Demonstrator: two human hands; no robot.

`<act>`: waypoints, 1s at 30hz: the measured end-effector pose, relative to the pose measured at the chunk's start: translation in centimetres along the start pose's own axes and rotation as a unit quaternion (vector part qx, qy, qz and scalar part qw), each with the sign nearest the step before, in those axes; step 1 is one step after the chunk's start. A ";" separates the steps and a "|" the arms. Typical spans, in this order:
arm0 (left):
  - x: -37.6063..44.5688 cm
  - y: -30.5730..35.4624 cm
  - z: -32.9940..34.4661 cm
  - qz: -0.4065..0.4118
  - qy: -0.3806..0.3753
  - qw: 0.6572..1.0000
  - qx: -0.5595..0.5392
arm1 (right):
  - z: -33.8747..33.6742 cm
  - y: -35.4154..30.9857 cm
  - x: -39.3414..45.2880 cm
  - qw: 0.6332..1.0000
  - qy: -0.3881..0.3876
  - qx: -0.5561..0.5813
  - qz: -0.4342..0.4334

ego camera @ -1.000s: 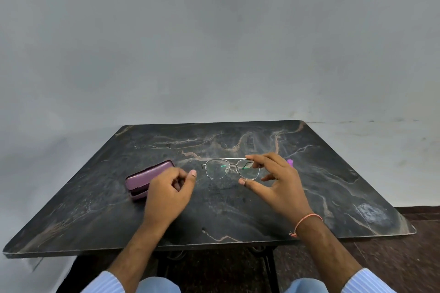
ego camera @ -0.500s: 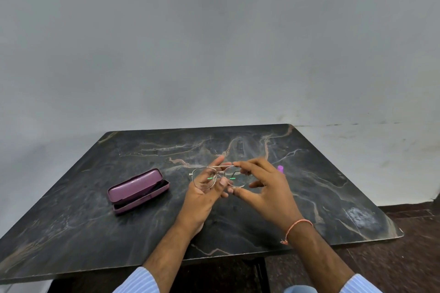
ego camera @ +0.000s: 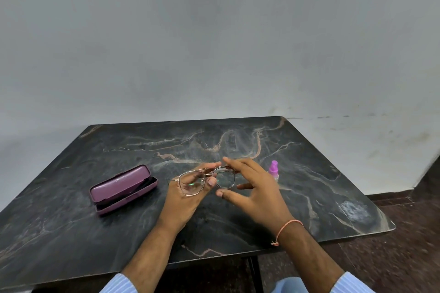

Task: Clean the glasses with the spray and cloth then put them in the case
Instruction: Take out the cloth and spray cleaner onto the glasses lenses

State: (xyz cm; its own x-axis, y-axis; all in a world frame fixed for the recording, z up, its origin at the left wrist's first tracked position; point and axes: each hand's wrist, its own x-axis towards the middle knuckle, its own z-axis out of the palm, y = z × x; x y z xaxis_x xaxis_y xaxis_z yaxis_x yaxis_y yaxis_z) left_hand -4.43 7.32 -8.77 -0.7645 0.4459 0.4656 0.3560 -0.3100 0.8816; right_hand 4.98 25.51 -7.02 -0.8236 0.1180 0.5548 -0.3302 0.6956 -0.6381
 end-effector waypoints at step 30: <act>3.5 -1.7 0.1 -0.006 0.050 0.998 -0.043 | 1.3 0.0 -2.6 0.991 0.100 -0.046 0.074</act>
State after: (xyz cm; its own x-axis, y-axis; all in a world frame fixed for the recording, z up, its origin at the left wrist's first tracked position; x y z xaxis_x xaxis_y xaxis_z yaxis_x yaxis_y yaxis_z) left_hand -7.67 9.46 -8.66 -0.8198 0.3651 0.4412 0.3021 -0.3788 0.8748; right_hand 6.52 24.26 -9.17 -0.7487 0.3565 0.5590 -0.1608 0.7204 -0.6747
